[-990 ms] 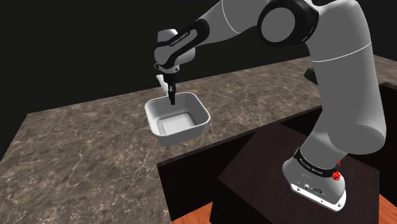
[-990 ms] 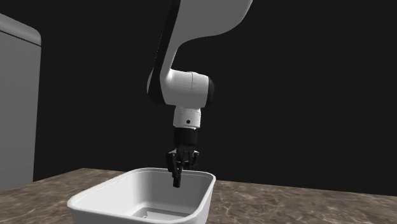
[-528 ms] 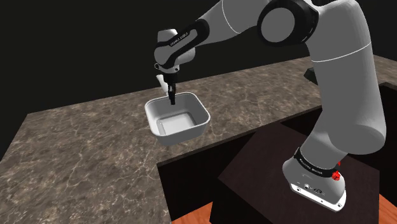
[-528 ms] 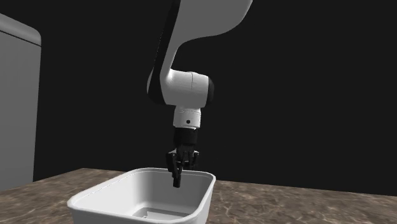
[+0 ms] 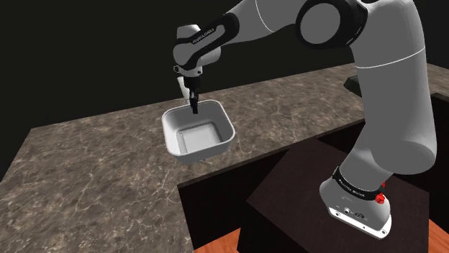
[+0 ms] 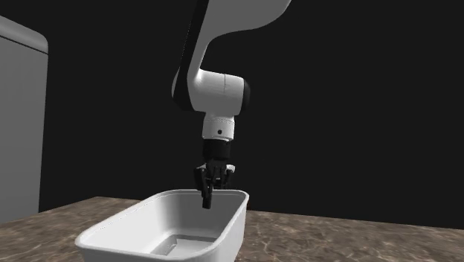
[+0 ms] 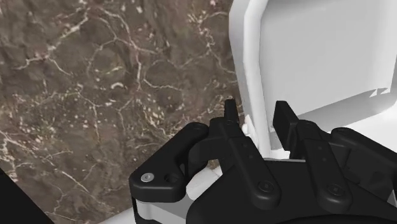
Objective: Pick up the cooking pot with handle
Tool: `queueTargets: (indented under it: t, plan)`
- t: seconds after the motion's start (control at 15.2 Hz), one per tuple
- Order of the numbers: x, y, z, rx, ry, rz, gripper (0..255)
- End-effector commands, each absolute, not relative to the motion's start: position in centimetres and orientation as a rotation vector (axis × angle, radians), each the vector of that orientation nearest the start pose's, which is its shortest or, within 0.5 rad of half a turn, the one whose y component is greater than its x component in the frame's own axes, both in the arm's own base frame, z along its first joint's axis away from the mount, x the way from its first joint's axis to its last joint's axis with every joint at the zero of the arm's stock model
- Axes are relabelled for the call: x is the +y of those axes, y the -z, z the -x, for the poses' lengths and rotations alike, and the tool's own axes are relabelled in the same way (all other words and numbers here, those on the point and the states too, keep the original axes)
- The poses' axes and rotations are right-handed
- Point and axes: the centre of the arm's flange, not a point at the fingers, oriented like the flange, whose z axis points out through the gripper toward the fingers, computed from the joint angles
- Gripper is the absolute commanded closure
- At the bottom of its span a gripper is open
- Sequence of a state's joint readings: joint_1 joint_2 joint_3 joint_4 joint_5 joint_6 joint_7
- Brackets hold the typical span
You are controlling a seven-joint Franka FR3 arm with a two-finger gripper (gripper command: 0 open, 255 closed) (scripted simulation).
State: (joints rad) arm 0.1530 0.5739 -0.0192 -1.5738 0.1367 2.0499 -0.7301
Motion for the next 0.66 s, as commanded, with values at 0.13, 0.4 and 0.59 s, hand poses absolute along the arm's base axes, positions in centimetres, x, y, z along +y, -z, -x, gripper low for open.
queueTargets:
  t: [0.13, 0.4, 0.59]
  plan:
    - [10.0, -32.4, -67.9, -1.167, -0.082, 2.775, 255]
    - [10.0, -34.5, -67.9, -1.167, -0.082, 2.775, 255]
    - [10.0, -35.1, -67.9, -1.167, -0.083, 2.775, 255]
